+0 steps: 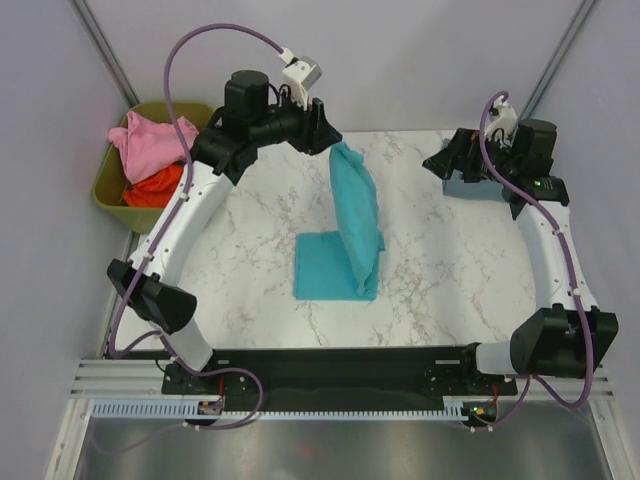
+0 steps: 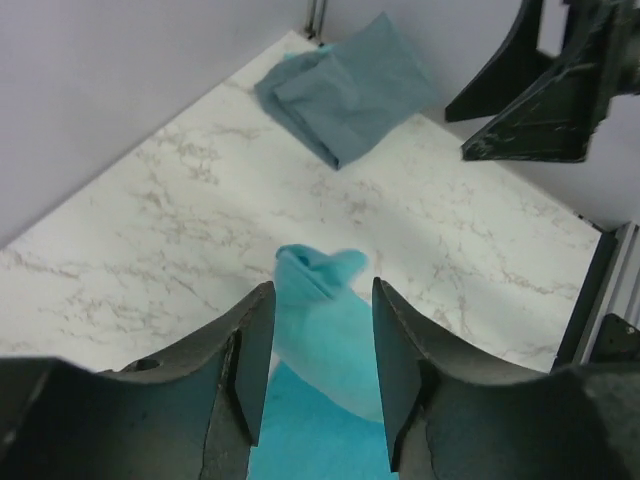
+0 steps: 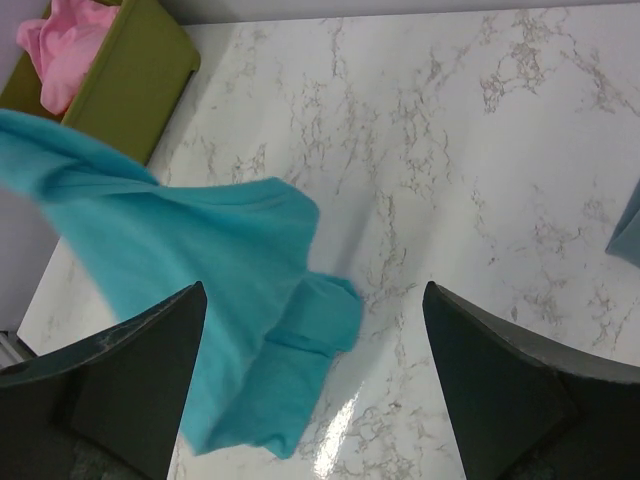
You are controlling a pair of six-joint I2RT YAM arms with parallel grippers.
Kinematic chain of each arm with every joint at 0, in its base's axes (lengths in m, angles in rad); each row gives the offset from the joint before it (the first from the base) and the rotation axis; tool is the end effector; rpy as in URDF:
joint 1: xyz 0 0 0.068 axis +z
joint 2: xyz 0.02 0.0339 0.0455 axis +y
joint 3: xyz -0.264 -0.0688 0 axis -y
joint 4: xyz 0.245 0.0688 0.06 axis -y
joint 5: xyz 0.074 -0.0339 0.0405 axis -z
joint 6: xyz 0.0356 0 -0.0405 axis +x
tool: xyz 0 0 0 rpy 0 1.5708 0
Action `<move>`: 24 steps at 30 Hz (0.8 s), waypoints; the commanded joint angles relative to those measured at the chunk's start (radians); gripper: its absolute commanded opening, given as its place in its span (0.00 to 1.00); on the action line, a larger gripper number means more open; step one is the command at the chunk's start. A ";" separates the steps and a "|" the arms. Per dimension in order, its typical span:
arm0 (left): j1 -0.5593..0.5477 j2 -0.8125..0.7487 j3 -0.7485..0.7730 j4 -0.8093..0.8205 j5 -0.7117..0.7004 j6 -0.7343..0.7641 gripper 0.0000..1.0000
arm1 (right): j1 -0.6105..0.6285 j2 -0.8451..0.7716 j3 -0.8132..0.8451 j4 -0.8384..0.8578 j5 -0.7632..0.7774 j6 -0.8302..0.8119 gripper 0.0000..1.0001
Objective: Fold and stack the t-shirts
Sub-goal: Move the tshirt to the center of the board
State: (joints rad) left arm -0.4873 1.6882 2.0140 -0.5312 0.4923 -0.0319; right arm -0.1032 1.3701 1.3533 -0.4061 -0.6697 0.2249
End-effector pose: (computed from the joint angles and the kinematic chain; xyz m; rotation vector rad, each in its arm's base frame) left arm 0.3164 -0.1867 0.4895 0.7589 1.6581 -0.8067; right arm 0.3069 -0.0096 0.3863 -0.1127 1.9670 0.7432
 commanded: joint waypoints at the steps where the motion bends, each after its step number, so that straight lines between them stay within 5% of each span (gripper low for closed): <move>1: 0.003 -0.034 -0.073 -0.016 -0.084 -0.002 0.62 | -0.007 -0.025 0.001 0.016 -0.039 -0.021 0.98; 5: 0.004 -0.114 -0.251 -0.061 -0.154 0.003 0.70 | -0.004 -0.019 -0.008 0.018 -0.103 -0.022 0.98; 15: 0.036 -0.297 -0.799 -0.133 -0.190 -0.069 0.66 | 0.025 0.205 -0.187 0.016 -0.197 -0.038 0.97; 24: 0.046 -0.295 -0.945 -0.128 -0.135 -0.065 0.63 | 0.039 0.552 -0.008 0.087 -0.281 0.001 0.91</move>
State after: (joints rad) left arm -0.4450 1.4136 1.0897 -0.6754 0.3027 -0.0704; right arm -0.0746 1.8797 1.2259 -0.3954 -0.8757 0.2169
